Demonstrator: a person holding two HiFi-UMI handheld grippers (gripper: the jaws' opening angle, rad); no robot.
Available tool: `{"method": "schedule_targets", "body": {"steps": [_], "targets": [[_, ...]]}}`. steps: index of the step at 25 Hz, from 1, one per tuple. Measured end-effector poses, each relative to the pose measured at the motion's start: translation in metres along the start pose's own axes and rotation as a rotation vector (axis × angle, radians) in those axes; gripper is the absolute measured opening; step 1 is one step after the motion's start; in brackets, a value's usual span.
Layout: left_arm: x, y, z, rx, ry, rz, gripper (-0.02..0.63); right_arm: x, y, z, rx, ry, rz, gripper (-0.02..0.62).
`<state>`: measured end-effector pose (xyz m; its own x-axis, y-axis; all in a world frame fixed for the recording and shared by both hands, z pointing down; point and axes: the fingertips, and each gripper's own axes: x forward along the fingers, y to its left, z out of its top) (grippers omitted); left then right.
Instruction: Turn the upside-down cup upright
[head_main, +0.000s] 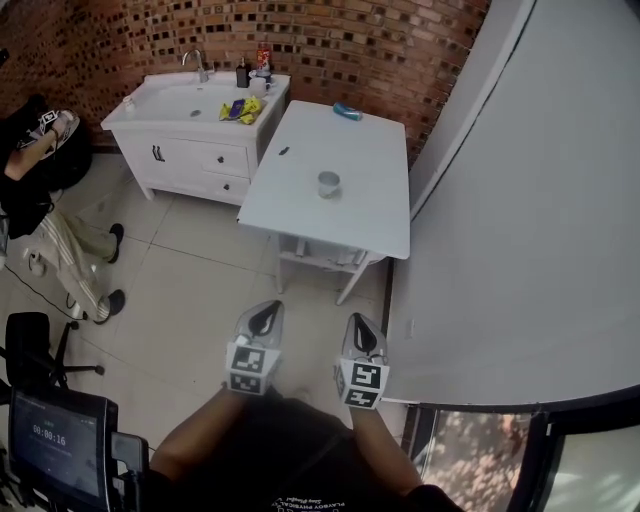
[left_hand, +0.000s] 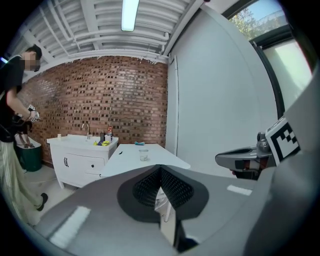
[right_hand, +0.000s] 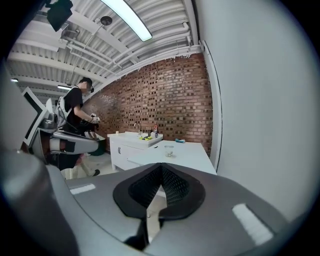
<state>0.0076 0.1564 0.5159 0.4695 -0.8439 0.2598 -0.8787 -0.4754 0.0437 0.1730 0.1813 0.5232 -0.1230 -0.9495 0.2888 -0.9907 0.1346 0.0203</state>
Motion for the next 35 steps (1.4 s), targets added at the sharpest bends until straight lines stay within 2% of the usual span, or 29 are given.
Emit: {"method": "schedule_targets", "body": {"steps": [12,17,23,35], "targets": [[0.013,0.039,0.047,-0.042,-0.095,0.076,-0.003,0.017,-0.002,0.036,-0.042,-0.065,-0.013,0.012],[0.006,0.035,0.04,-0.097,-0.099,0.083,-0.003,0.008,-0.002,0.038,-0.016,-0.071,-0.019,0.011],[0.001,0.027,0.035,-0.111,-0.08,0.063,-0.003,0.005,-0.001,0.04,-0.014,-0.072,-0.019,0.011],[0.001,0.02,0.038,-0.064,-0.073,0.047,-0.003,0.004,0.005,0.038,-0.021,-0.082,-0.018,0.011]]}}
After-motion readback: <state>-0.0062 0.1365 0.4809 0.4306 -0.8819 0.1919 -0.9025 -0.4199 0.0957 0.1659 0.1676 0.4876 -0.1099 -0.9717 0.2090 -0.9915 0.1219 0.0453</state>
